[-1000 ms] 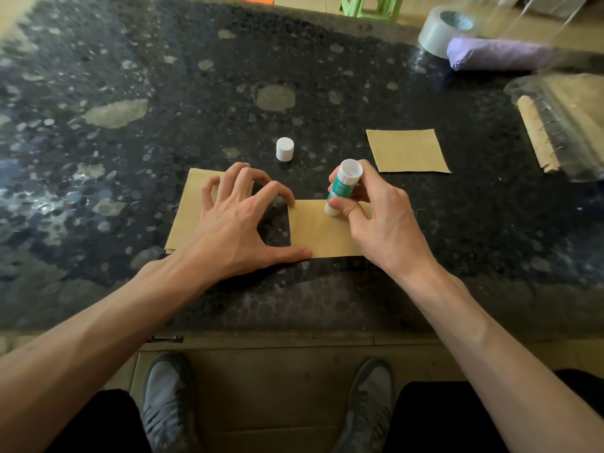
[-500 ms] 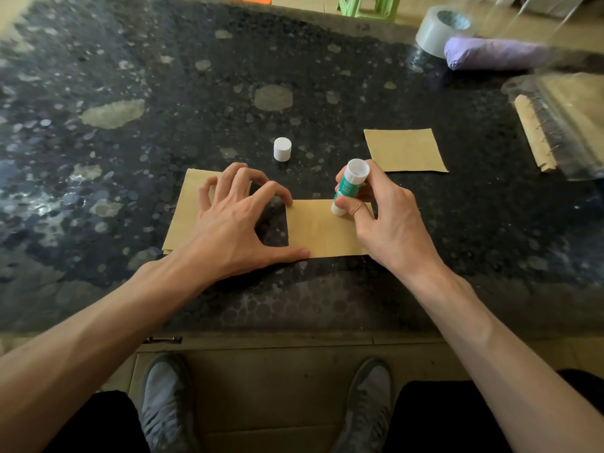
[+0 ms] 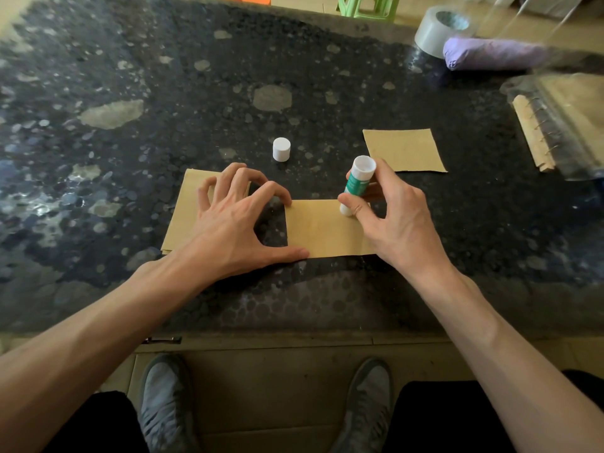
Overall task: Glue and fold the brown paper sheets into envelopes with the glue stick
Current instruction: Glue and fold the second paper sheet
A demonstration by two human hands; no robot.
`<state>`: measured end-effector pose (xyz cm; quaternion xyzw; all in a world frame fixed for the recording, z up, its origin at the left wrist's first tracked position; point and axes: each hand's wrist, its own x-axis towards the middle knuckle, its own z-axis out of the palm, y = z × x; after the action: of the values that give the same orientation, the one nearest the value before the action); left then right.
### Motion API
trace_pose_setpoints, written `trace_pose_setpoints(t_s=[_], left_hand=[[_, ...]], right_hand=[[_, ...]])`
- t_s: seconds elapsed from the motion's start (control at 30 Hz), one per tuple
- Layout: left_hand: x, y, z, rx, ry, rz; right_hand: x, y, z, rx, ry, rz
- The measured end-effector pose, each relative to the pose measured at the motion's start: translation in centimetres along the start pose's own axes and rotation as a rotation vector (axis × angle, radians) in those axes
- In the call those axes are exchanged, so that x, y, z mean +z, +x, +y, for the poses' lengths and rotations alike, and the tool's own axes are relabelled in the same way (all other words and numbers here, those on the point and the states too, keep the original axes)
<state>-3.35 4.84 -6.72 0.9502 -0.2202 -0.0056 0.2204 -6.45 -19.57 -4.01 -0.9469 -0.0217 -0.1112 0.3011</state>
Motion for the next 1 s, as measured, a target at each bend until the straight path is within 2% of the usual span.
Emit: trace_pose_setpoints(t_s=[0.87,1.0], left_hand=[[-0.1,0.0,-0.1,0.007,-0.004,-0.009],[-0.1,0.0,0.0,0.002,-0.011,-0.016]], right_hand=[[-0.9,0.2,1.9,0.014,-0.101,0.171],[-1.6,0.7,1.9,0.069,0.087,0.246]])
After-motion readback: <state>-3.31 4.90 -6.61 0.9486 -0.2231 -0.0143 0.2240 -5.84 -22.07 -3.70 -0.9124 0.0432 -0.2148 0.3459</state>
